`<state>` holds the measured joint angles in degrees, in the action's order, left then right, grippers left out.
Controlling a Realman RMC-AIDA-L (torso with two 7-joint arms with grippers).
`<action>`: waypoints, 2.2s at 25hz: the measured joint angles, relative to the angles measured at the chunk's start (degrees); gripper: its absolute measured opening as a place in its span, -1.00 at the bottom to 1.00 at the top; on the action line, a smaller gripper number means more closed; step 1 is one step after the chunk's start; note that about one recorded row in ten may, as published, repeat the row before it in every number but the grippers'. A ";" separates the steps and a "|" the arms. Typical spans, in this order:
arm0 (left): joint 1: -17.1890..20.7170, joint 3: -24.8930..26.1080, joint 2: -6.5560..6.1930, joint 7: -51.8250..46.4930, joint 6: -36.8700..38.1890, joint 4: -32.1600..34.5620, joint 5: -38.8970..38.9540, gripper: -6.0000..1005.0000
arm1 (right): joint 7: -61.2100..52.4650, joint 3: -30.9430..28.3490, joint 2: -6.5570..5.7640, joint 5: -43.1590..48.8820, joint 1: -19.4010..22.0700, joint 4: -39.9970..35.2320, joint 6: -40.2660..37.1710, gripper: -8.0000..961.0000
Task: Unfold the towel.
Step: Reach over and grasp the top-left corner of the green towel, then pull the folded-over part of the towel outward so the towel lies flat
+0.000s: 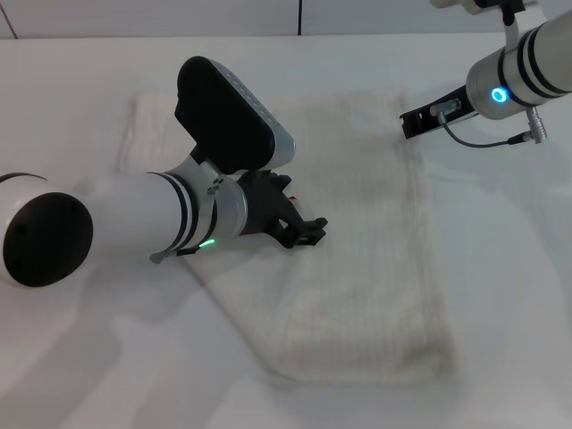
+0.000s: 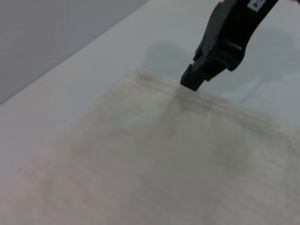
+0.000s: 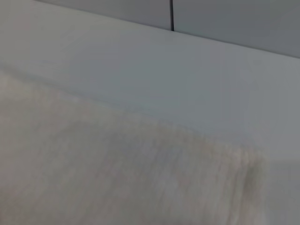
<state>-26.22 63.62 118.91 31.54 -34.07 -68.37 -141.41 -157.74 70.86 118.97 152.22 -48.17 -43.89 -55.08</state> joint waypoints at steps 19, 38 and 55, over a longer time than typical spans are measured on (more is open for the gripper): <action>-3.48 1.22 -0.26 -2.26 -5.85 0.52 0.20 0.19 | 0.12 0.70 0.03 -0.09 -0.09 0.57 0.42 -0.99; 0.69 3.30 -0.48 -12.06 -23.22 -21.42 -11.40 -0.88 | 0.03 2.09 0.12 -0.16 -0.89 3.55 2.11 -0.98; 1.54 4.22 -0.54 -25.54 -45.37 -33.79 -23.97 -0.90 | 0.10 2.15 0.12 -0.17 -1.05 3.86 2.44 -0.97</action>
<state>-24.68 67.84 118.37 6.00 -79.44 -102.16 -165.37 -157.64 73.01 119.09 152.04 -49.22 -40.03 -52.64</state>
